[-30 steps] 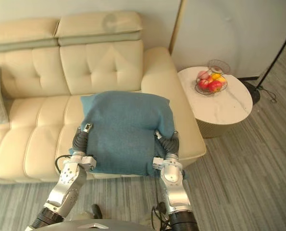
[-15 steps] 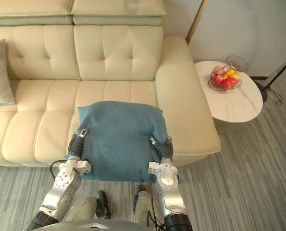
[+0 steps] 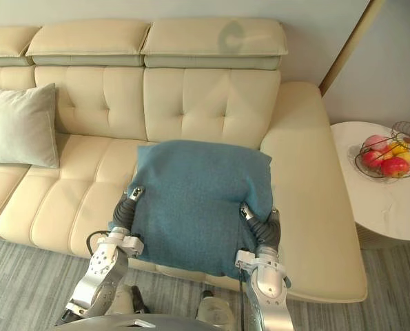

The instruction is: Pick up cushions and gather them together orderly.

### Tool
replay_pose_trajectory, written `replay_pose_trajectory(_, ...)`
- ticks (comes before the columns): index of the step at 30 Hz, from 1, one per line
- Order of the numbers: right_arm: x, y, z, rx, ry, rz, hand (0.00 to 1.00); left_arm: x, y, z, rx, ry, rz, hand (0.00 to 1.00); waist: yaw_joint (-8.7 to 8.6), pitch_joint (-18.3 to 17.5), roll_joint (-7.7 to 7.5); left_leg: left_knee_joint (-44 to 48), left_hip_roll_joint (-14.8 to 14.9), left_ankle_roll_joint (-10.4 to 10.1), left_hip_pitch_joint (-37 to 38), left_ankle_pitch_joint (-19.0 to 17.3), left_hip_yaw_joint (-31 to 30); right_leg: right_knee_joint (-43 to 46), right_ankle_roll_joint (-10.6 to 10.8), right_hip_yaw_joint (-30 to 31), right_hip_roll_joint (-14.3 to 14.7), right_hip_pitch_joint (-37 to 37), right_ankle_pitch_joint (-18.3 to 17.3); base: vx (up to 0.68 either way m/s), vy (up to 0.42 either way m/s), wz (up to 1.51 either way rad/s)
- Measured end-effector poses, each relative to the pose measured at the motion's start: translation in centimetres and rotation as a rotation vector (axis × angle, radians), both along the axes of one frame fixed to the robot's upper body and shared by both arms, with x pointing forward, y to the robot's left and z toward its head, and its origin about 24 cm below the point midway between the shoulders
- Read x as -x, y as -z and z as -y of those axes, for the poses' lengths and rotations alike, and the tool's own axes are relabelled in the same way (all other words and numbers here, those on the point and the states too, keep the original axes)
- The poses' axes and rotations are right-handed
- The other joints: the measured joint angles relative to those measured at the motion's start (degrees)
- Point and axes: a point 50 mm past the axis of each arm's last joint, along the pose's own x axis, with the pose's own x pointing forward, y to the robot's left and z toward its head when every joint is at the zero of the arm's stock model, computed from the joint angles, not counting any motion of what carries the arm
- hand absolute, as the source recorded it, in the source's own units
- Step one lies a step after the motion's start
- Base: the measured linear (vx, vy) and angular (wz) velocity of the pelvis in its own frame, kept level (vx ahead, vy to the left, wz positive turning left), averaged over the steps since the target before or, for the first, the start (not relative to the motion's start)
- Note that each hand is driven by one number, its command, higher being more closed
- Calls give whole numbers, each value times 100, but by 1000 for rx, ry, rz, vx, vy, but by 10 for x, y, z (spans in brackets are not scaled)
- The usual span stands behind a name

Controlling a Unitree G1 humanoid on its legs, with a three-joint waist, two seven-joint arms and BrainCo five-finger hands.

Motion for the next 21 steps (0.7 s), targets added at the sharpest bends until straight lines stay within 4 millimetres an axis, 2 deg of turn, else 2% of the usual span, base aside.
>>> replay_pose_trajectory(1, 0, 1, 0, 0, 2, -3, 100, 0, 0, 0, 0, 3, 0, 100, -3, 4, -33, -645, -120, -38, 42, 13, -87, -7, 72, 32, -106, 51, 5, 151, 320, -14)
replay_pose_trajectory(2, 0, 4, 1, 0, 3, -16, 100, 1, 2, 0, -3, 5, -7, 100, 20, -37, -77, -1606, -381, -116, 168, 223, -393, -6, 299, 162, -227, 54, -13, 133, 302, -25)
replay_pose_trajectory(3, -1, 6, 1, 1, 2, -26, 100, 2, 3, 0, -4, 4, -10, 100, 42, -71, -21, -2130, -461, -164, 300, 640, -608, -18, 415, 253, -234, 66, -40, 184, 423, -57)
replay_pose_trajectory(4, -1, 12, 2, 5, -3, -48, 100, 5, 6, -1, -11, 3, -23, 100, 97, -155, 114, -2562, -421, -528, 434, 1215, -897, -148, 689, 436, -116, 139, -113, 165, 360, -50)
replay_pose_trajectory(5, -4, 24, -3, -25, -2, -92, 100, 5, 13, -5, -42, 5, -46, 100, 30, -184, -75, -2550, -563, -455, 492, 1182, -851, -273, 759, 540, -266, 217, -56, 149, 345, -45)
replay_pose_trajectory(7, 0, 38, -15, -82, 1, -144, 100, 11, 22, -18, -97, 1, -79, 100, 9, -293, -477, -2841, -881, -383, 683, 1157, -635, -479, 782, 819, -566, 205, 19, 92, 261, -21)
replay_pose_trajectory(9, 0, 43, -18, -77, -14, -165, 100, 16, 27, -23, -113, -7, -103, 100, -7, -325, -540, -2858, -957, -316, 707, 1132, -512, -581, 820, 985, -644, 200, 179, 46, 177, -27)
replay_pose_trajectory(11, -4, 48, -22, -74, -33, -187, 100, 19, 31, -28, -117, -24, -122, 100, 13, -323, -535, -2970, -968, -279, 845, 1136, -272, -722, 842, 1238, -664, 167, 371, -14, 111, -56)
replay_pose_trajectory(17, -14, 43, -21, -46, -60, -165, 100, 17, 29, -30, -127, -30, -113, 100, -119, -370, -461, -3373, -940, -294, 984, 1338, 148, -799, 915, 1709, -594, -184, 417, -86, -20, -49)
replay_pose_trajectory(19, -21, 44, -19, -29, -65, -166, 100, 12, 24, -27, -138, -19, -88, 100, -205, -372, -454, -3615, -935, -312, 987, 1491, 215, -829, 937, 1818, -550, -367, 467, -212, -83, -35)
replay_pose_trajectory(20, -75, 7, -33, 11, -105, -12, 100, -40, -27, -32, -218, -86, 134, 100, -236, -185, -372, -3937, -956, -206, 419, 1907, 309, -1126, 977, 1992, -518, -971, 1010, -295, -90, -28)
replay_pose_trajectory(21, -78, 4, -35, 16, -111, 0, 100, -41, -27, -33, -219, -98, 134, 100, -230, -181, -368, -3938, -953, -206, 428, 1912, 302, -1126, 978, 1989, -517, -961, 1010, -257, -72, -19)
